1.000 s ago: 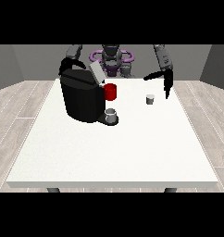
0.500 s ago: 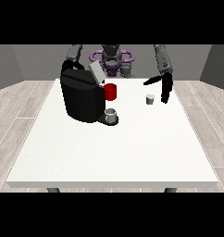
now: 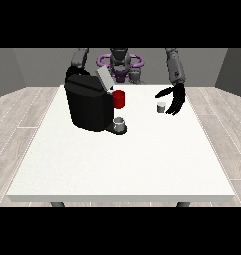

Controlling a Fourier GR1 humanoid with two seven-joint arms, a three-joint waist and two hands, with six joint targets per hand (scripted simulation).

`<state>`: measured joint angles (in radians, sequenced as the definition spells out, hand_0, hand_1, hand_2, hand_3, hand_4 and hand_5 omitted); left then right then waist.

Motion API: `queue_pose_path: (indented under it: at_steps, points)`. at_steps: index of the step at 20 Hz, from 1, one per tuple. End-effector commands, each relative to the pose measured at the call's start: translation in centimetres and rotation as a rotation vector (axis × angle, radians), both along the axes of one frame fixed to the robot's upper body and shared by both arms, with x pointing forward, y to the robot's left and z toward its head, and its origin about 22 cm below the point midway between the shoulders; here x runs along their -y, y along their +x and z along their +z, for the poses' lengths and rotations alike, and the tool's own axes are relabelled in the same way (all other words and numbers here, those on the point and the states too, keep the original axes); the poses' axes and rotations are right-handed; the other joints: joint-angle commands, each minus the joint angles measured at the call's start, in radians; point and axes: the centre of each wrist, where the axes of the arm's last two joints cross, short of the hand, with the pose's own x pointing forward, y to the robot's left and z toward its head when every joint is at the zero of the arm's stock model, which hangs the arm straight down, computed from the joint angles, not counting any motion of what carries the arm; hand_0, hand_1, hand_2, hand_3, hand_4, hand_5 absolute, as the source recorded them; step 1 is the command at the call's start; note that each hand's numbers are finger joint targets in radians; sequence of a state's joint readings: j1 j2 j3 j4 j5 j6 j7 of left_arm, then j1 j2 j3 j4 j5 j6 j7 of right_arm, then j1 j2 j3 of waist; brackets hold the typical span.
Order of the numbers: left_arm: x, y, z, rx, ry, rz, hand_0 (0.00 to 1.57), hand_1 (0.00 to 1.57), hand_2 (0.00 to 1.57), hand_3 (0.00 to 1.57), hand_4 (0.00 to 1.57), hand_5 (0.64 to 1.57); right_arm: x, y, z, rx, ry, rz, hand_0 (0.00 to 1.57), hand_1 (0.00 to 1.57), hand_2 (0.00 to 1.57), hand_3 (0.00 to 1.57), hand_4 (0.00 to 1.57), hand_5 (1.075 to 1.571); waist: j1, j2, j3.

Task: Insert the coffee pod into the coffee machine and close the lid

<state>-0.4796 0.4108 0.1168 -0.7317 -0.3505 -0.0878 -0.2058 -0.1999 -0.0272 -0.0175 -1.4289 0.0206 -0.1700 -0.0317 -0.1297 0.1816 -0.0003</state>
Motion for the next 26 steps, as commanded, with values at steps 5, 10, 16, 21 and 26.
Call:
queue_pose_path:
  at_steps: [5,10,16,21,26]
  points:
    - [-0.7,0.7,0.4,-0.034,0.164,-0.032,0.55,0.55,0.7,0.45,0.0,1.571,0.6,-0.3,-0.9,-0.024,-0.021,0.021,0.0,0.0,0.0,0.0,0.53,1.571,-0.019,-0.01,0.0]
    - [1.1,1.1,-0.6,0.074,0.215,-0.012,0.72,0.72,0.85,0.62,0.15,1.571,1.2,0.5,0.1,-0.024,0.015,0.018,0.0,0.0,0.0,0.0,0.51,1.571,-0.016,-0.001,-0.0002]
    - [-0.6,1.7,0.4,0.151,0.255,0.012,0.84,0.84,0.97,0.75,0.38,1.571,-0.6,0.1,-0.6,0.054,0.035,0.009,0.0,0.0,0.0,0.0,0.52,1.571,-0.025,0.057,-0.0001]
    - [1.3,1.7,-0.7,0.052,0.371,-0.034,0.9,0.9,1.01,0.78,0.31,1.571,1.0,0.6,-0.4,-0.009,0.047,-0.012,0.0,0.0,0.0,0.0,0.41,1.571,-0.02,-0.008,0.0003]
    - [-0.6,1.0,-1.1,0.126,0.375,-0.068,1.23,1.23,1.36,1.31,0.47,1.571,-0.1,-0.5,-0.8,0.008,0.053,0.002,0.0,0.0,0.0,0.0,0.43,1.571,-0.029,0.018,-0.0002]
